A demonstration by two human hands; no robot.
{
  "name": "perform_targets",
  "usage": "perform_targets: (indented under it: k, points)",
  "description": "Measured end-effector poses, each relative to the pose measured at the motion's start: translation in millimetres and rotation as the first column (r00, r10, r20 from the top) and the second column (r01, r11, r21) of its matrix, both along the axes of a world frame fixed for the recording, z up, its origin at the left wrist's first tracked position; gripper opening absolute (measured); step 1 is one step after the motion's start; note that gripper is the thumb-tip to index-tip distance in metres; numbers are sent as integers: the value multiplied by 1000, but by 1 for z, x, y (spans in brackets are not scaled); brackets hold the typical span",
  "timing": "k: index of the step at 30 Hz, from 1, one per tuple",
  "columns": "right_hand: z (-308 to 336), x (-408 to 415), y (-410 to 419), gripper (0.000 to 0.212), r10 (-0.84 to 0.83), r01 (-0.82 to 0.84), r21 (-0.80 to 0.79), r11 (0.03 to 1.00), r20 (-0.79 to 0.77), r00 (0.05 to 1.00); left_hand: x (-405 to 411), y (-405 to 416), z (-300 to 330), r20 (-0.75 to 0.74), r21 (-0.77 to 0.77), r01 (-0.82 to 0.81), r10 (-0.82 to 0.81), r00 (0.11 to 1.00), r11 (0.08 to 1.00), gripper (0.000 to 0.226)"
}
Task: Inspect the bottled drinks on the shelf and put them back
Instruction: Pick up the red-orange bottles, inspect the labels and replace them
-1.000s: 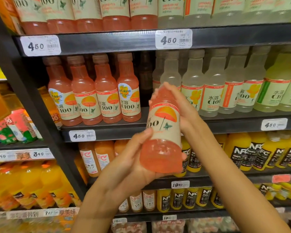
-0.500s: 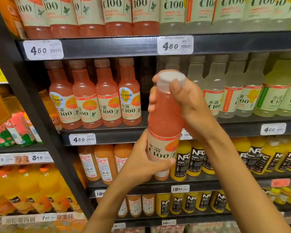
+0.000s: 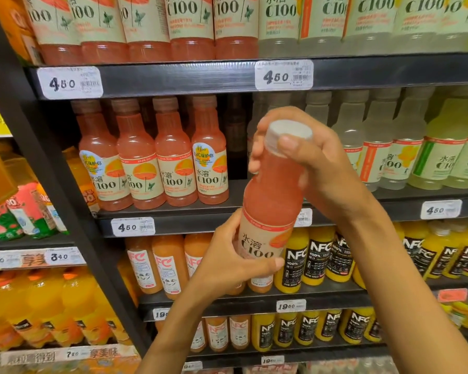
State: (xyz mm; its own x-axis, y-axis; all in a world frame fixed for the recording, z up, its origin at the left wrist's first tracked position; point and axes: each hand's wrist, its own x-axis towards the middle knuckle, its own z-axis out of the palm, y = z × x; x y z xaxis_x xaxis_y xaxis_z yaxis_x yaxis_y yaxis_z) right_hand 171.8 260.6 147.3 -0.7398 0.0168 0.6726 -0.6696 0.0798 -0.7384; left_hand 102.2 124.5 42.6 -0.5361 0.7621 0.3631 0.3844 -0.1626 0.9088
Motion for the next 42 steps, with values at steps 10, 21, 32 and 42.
perform_targets:
  k: [10,21,32,42]
  points:
    - [-19,-30,13,28,140,-7,-479,878,244,960,16,-14,-7,381,15,215,-204,902,977,68]
    - [-14,-33,-1,32,-236,320,-329,889,272,933,14,-8,2,288,46,-39,24,957,998,39]
    - [-10,-25,-2,19,213,-29,-555,832,271,939,21,-3,-9,612,310,387,-494,618,869,72]
    - [3,-14,3,41,-236,310,-256,916,280,930,25,-1,1,413,162,78,-140,900,984,39]
